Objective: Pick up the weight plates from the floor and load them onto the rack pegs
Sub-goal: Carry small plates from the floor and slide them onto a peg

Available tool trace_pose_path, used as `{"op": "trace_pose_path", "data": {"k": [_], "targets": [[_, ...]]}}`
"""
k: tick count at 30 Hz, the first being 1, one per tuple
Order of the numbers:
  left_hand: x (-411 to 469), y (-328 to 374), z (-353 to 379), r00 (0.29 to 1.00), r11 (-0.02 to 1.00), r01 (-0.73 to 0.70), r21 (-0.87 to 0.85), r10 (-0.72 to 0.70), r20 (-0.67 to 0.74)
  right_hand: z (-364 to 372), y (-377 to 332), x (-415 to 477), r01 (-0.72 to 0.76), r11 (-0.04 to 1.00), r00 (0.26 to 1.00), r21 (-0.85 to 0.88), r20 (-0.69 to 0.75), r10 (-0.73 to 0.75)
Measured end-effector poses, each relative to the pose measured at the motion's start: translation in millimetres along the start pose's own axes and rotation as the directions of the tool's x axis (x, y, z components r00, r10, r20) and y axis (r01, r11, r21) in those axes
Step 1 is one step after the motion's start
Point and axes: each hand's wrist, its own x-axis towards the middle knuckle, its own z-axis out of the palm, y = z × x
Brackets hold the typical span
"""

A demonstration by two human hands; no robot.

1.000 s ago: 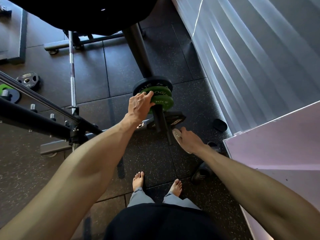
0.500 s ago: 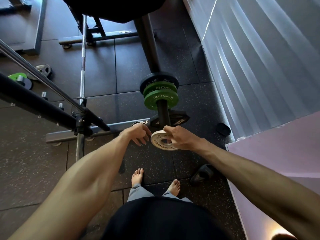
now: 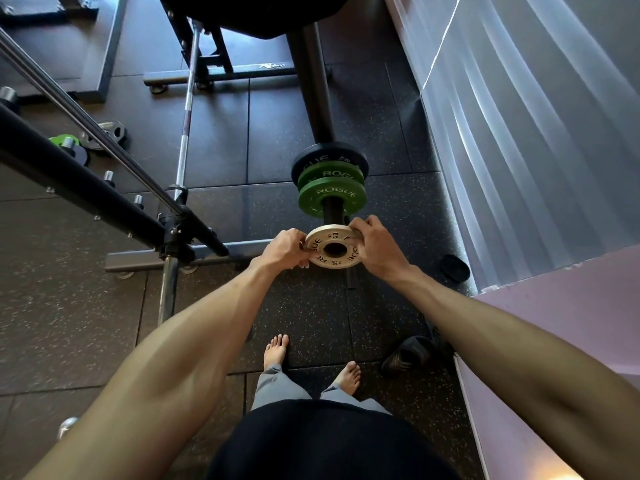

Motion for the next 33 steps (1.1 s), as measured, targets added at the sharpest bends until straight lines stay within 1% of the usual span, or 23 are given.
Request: {"op": "trace_pose_path", "data": {"k": [2, 5, 7, 9, 12, 17, 20, 23, 25, 26, 28, 31, 33], "targets": [[0.9, 0.1, -0.5, 0.996, 0.987, -0.037, 0.155, 0.049, -0.077, 1.8, 2.3, -0.2, 0.004, 1.000, 1.000, -0.027, -0.022, -0.005], [-0.8, 0.3, 6.2, 0.962, 0.914, -0.101, 0.393, 0.190, -0.195, 5.0, 7.3, -5.3, 0.032, 0.990, 0.998, -0.136, -0.041, -0.038], [-1.4, 0.4, 12.4, 0.931, 0.881, -0.112, 0.460, 0.255, -0.261, 9.2, 11.7, -7.8, 0.040, 0.979, 0.997, -0.200, -0.051, -0.051], [0.6, 0.8, 13.1, 0.911, 0.876, -0.092, 0.473, 0.266, -0.315, 10.7, 13.0, -3.1, 0.014, 0.972, 0.997, -0.233, -0.069, -0.031], [11.4, 7.1, 5.5, 0.890, 0.875, -0.056, 0.481, 0.262, -0.372, 7.7, 10.6, 14.6, -0.067, 0.965, 0.994, -0.252, -0.102, 0.042], [39.3, 30.4, -12.3, 0.865, 0.890, 0.029, 0.455, 0.206, -0.458, 3.6, 3.8, 47.5, -0.250, 0.949, 0.960, -0.193, -0.178, 0.216], [48.6, 36.9, -17.7, 0.876, 0.888, 0.080, 0.453, 0.154, -0.456, 4.0, 5.2, 61.8, -0.312, 0.941, 0.936, -0.131, -0.213, 0.281], [41.8, 31.6, -16.4, 0.890, 0.910, 0.074, 0.408, 0.124, -0.438, 6.5, 9.2, 57.0, -0.380, 0.923, 0.912, -0.067, -0.191, 0.362], [30.1, 21.1, -11.8, 0.906, 0.932, 0.106, 0.347, 0.054, -0.421, 14.7, 15.6, 45.0, -0.460, 0.886, 0.883, -0.061, -0.135, 0.449], [22.5, 14.1, -9.2, 0.919, 0.934, 0.135, 0.331, 0.007, -0.394, 21.7, 20.6, 37.6, -0.502, 0.861, 0.865, -0.089, -0.075, 0.496], [6.0, -3.9, -1.9, 0.943, 0.922, 0.192, 0.337, -0.078, -0.322, 37.9, 28.1, 23.8, -0.542, 0.818, 0.819, -0.192, 0.100, 0.566], [-20.6, -40.7, 10.2, 0.946, 0.916, 0.298, 0.269, -0.246, -0.210, 64.7, 23.0, 8.1, -0.508, 0.812, 0.727, -0.287, 0.362, 0.583], [-41.6, -68.3, 17.9, 0.926, 0.907, 0.374, 0.192, -0.351, -0.142, 86.6, 6.5, 2.7, -0.441, 0.839, 0.699, -0.320, 0.464, 0.544]]}}
